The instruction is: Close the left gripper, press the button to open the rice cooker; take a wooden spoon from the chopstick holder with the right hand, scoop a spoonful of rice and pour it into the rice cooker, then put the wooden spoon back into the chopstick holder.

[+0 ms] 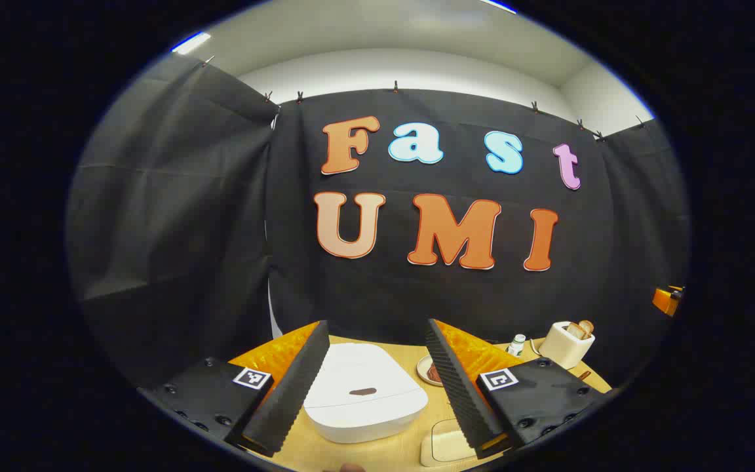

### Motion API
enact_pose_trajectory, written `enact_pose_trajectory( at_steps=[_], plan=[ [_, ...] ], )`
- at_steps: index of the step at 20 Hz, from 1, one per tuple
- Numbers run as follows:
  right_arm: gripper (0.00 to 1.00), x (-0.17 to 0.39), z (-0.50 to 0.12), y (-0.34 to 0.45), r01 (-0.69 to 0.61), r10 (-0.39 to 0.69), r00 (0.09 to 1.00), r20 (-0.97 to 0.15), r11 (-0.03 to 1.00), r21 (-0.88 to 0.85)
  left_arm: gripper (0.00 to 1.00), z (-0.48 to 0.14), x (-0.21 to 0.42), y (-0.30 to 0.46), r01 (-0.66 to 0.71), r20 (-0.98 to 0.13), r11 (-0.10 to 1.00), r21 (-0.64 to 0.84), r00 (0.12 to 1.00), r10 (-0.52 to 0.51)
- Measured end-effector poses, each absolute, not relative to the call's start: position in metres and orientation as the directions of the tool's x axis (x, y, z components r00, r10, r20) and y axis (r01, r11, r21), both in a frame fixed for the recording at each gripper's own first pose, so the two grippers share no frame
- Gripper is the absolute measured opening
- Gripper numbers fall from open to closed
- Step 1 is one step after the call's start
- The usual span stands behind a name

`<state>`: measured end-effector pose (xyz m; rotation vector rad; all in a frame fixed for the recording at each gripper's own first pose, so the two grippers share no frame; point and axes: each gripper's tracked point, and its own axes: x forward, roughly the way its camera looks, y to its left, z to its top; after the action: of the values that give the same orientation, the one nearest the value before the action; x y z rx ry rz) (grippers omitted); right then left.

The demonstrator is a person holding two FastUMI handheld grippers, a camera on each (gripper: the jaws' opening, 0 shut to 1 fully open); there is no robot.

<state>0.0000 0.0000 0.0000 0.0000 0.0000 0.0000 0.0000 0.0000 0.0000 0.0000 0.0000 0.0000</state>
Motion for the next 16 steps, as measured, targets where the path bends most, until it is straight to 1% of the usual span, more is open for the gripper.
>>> enact_pose_trajectory(
  at_steps=[3,4,5,6,13,14,15,16],
  plan=[
    [0.94,-0.001,0.003,-0.004,0.004,-0.004,1.0,0.005,1.0,-0.014,1.0,0.005,-0.002,0.005,-0.01,0.011,1.0,0.009,1.0,0.01],
    [0.94,-0.002,0.003,-0.003,0.001,-0.001,1.0,0.004,1.0,-0.018,0.97,0.005,-0.002,0.01,-0.021,0.008,1.0,0.013,1.0,0.021],
    [0.94,-0.002,0.004,-0.002,-0.005,0.005,1.0,0.006,1.0,-0.024,1.0,0.004,-0.003,0.014,-0.033,0.005,0.999,0.017,0.999,0.033],
    [0.94,-0.002,0.006,-0.001,-0.006,0.006,1.0,0.01,0.999,-0.032,1.0,0.003,-0.003,0.015,-0.036,0.002,0.999,0.015,0.999,0.036],
    [0.94,0.001,0.005,0.01,-0.039,0.039,0.999,-0.002,0.998,-0.05,1.0,0.001,0.001,0.017,-0.038,-0.007,0.999,0.015,0.999,0.038],
    [0.94,0.001,0.005,0.011,-0.04,0.04,0.999,-0.005,0.998,-0.051,0.97,0.0,0.002,0.016,-0.039,-0.008,0.999,0.018,0.999,0.039],
    [0.94,0.002,0.006,0.011,-0.043,0.043,0.999,-0.007,0.998,-0.05,1.0,0.0,0.003,0.017,-0.039,-0.012,0.999,0.022,0.999,0.039],
    [0.94,0.002,0.007,0.012,-0.046,0.045,0.999,-0.007,0.998,-0.049,1.0,-0.001,0.003,0.017,-0.035,-0.015,0.999,0.023,0.999,0.036]
  ],
)
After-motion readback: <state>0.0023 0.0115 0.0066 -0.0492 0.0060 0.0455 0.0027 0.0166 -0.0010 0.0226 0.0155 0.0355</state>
